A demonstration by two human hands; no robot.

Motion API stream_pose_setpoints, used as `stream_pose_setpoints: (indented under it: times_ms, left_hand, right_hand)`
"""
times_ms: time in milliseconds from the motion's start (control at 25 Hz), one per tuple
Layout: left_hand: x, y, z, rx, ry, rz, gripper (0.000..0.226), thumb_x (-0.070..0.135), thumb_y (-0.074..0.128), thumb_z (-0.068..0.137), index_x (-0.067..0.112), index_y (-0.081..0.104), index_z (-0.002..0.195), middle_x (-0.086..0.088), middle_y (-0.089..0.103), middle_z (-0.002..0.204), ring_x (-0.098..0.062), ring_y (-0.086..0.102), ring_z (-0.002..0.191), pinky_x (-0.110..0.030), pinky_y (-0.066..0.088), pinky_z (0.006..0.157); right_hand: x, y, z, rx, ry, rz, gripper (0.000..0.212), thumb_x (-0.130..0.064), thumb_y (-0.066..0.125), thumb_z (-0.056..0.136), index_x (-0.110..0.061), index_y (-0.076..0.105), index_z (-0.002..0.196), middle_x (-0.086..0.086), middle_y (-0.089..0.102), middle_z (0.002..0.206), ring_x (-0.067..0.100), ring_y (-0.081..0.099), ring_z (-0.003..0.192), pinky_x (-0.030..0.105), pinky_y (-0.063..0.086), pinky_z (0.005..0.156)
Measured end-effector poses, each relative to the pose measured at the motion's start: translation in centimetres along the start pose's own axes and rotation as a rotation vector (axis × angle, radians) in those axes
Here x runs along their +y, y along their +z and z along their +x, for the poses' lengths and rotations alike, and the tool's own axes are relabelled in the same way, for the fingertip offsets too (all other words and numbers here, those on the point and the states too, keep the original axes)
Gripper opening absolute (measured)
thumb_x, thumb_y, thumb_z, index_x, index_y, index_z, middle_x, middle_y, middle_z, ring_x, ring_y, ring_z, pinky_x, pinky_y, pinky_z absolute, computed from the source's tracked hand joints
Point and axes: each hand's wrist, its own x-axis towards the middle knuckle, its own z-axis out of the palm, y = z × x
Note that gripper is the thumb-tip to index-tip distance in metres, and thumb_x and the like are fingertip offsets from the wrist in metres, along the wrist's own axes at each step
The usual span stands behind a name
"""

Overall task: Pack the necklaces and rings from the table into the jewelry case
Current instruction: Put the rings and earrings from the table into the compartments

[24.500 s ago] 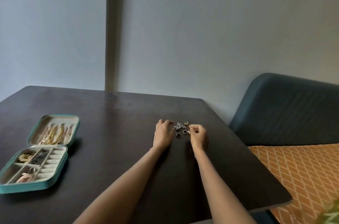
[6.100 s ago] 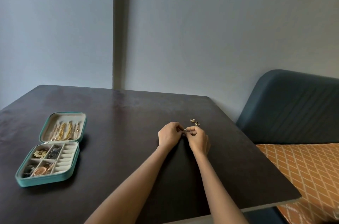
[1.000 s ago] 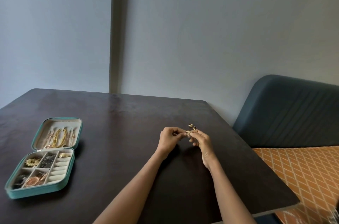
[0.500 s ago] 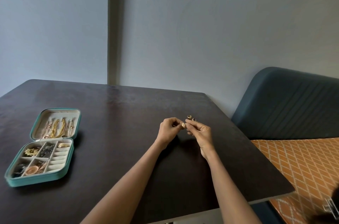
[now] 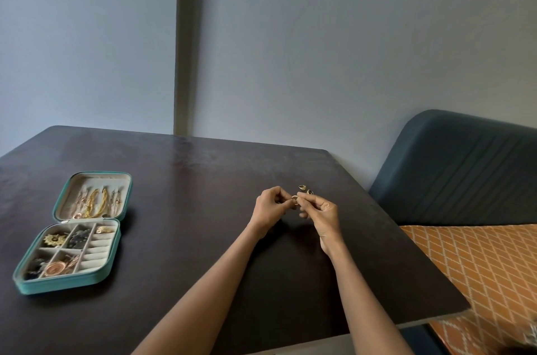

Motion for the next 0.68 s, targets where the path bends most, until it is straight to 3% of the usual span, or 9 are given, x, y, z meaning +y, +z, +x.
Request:
stream_pose_setpoints:
  times_ms: [160, 360, 560, 680]
  left_hand:
    - [-0.3, 0.0, 0.1, 0.003, 0.046, 0.026, 0.011, 0.016, 0.074, 0.079, 0.014, 0.065, 0.085, 0.001, 0.068, 0.082, -0.006, 0.060, 0.073, -0.021, 0.050, 0.070]
    - [-0.3, -0.1, 0.0, 0.041, 0.017, -0.012, 0.007, 0.017, 0.075, 0.078, 0.013, 0.070, 0.080, 0.011, 0.065, 0.070, 0.002, 0.056, 0.062, -0.013, 0.046, 0.064]
    - [0.8, -1.6, -1.1, 0.044, -0.018, -0.024, 0.003, 0.014, 0.072, 0.080, 0.012, 0.070, 0.079, 0.009, 0.064, 0.069, 0.007, 0.055, 0.057, -0.011, 0.043, 0.060]
    - [1.5, -5.2, -2.2, 0.010, -0.022, -0.026, 0.005, 0.011, 0.072, 0.080, 0.013, 0.069, 0.076, 0.006, 0.064, 0.068, 0.004, 0.054, 0.055, -0.013, 0.042, 0.057]
  right_hand:
    - [0.2, 0.1, 0.2, -0.033, 0.012, -0.051, 0.018, -0.006, 0.062, 0.087, -0.005, 0.069, 0.104, 0.001, 0.071, 0.088, 0.003, 0.062, 0.066, 0.015, 0.051, 0.058]
    - [0.0, 0.2, 0.0, -0.058, 0.000, -0.081, 0.018, -0.007, 0.062, 0.088, -0.006, 0.068, 0.105, 0.002, 0.070, 0.092, 0.006, 0.062, 0.074, 0.015, 0.051, 0.060]
    - [-0.8, 1.2, -1.0, -0.078, 0.010, -0.038, 0.020, -0.007, 0.069, 0.082, -0.007, 0.070, 0.103, -0.003, 0.072, 0.093, 0.006, 0.068, 0.081, 0.019, 0.056, 0.070]
    - [-2.0, 3.8, -1.8, -0.142, 0.003, -0.043, 0.019, -0.004, 0.069, 0.080, -0.003, 0.070, 0.099, -0.002, 0.072, 0.088, 0.006, 0.066, 0.073, 0.016, 0.054, 0.066]
